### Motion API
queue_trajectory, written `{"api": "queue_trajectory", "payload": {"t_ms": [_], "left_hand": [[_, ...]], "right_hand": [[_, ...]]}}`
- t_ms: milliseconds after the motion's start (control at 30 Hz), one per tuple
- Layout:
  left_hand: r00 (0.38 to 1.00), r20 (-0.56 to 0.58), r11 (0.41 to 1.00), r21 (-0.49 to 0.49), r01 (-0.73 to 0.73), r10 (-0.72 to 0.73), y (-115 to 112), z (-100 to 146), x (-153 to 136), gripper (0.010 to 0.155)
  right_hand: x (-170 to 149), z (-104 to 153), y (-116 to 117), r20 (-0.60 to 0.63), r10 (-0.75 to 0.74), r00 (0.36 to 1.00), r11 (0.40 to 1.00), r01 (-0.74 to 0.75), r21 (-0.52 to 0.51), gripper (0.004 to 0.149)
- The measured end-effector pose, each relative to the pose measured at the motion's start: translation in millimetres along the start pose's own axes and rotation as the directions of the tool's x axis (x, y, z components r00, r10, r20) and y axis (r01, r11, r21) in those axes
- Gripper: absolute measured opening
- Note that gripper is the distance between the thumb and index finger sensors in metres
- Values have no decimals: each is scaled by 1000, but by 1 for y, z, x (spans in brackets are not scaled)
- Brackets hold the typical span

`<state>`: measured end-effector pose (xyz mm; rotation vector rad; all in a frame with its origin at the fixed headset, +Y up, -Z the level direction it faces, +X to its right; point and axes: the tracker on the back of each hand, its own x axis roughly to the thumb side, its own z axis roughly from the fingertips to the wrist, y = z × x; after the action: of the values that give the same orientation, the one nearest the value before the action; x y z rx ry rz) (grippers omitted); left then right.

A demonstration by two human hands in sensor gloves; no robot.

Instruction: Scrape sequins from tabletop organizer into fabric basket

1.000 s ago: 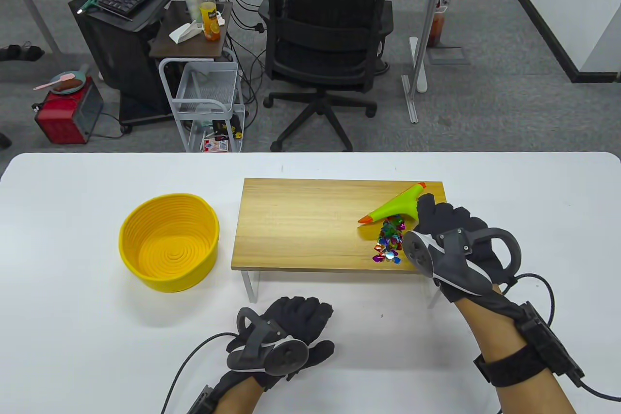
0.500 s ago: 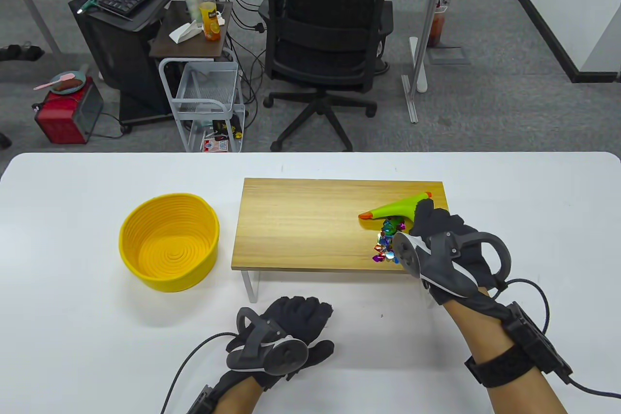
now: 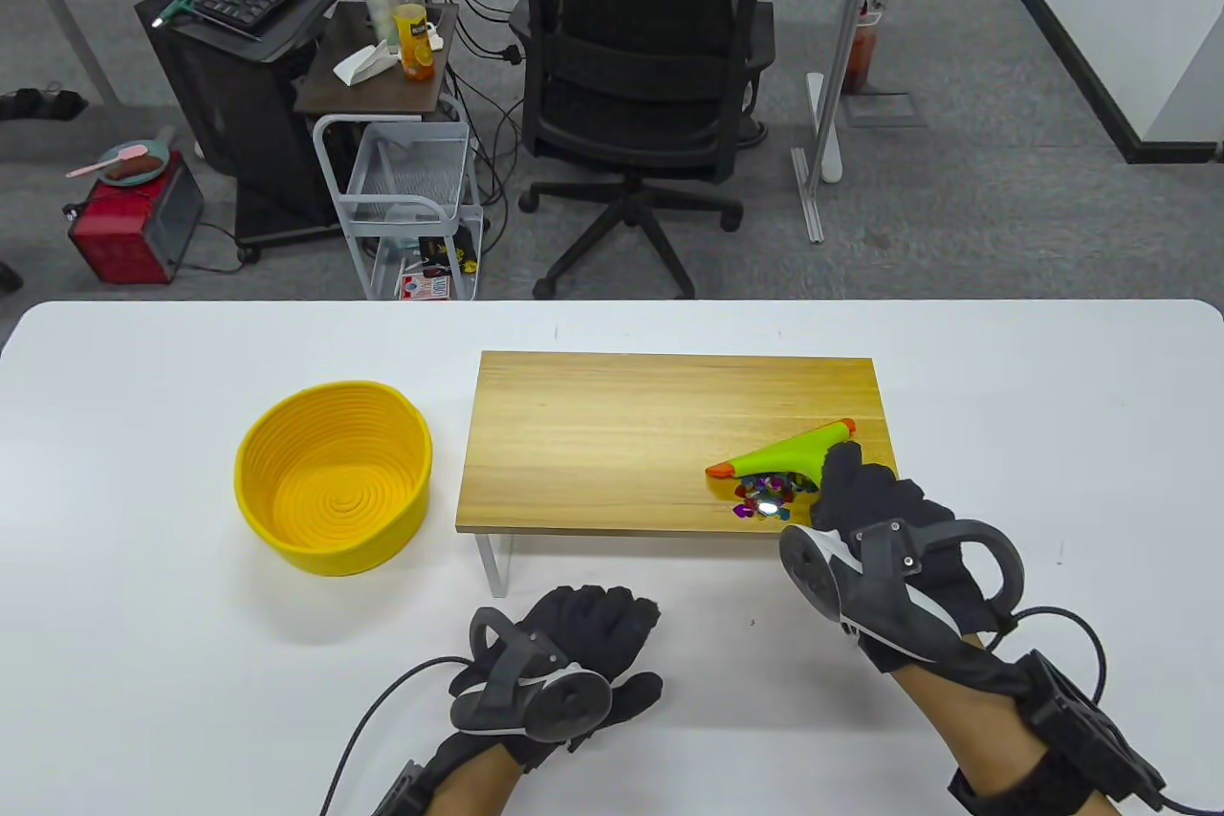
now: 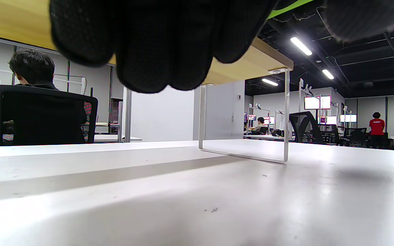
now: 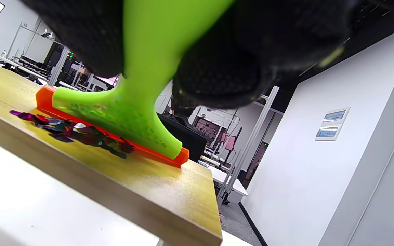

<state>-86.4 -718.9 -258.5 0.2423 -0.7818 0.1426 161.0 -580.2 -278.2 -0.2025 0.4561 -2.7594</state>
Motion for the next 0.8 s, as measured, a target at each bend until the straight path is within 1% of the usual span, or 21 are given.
{"api": "queue_trajectory", "payload": {"t_ms": [167, 367, 633, 800], "left_hand": [[1000, 2, 1000, -3, 1, -1, 0, 0, 1, 74], [1000, 2, 1000, -3, 1, -1, 0, 0, 1, 74], [1000, 0, 1000, -3, 1, -1, -1, -1, 1, 74], [1000, -2, 1000, -3, 2, -2, -1, 0, 1, 74]], "right_hand": [[-1, 12, -3, 11, -1, 1000, 1000, 1, -4, 56], [-3, 18, -4, 5, -8, 1000, 1000, 8, -8, 56], [-14, 16, 5, -33, -61, 998, 996, 59, -60, 61], [-25, 9, 15, -64, -139, 988, 988, 134, -79, 67]]}}
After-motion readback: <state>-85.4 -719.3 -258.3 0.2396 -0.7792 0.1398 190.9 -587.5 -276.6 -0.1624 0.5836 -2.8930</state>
